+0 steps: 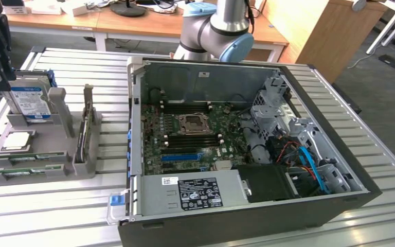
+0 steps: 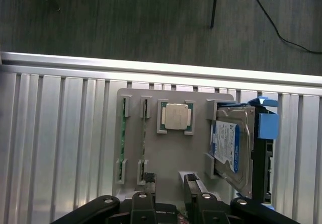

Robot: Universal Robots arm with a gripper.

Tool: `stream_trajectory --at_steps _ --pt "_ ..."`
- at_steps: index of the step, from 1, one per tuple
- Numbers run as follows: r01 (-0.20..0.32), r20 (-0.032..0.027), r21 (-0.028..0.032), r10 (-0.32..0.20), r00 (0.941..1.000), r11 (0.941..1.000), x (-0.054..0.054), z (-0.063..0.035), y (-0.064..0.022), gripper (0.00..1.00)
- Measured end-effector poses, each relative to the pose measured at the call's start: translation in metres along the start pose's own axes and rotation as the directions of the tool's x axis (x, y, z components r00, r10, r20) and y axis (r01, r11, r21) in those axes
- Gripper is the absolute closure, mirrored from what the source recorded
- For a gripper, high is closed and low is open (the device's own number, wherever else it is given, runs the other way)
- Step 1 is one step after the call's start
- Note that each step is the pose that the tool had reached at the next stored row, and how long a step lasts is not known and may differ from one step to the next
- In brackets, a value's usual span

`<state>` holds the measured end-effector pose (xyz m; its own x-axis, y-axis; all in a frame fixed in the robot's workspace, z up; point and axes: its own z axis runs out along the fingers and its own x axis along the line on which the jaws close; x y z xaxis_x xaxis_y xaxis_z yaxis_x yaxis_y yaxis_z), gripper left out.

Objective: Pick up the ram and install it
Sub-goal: 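Pick up the ram and move it above insertion slot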

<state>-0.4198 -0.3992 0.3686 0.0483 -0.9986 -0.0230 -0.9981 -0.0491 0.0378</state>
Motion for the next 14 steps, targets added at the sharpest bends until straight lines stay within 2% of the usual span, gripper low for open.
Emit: stream_trajectory --at_steps 14 --pt "0.0 -0.0001 0.0012 0.0 1.0 1.0 0.0 0.0157 -0.0006 0.64"
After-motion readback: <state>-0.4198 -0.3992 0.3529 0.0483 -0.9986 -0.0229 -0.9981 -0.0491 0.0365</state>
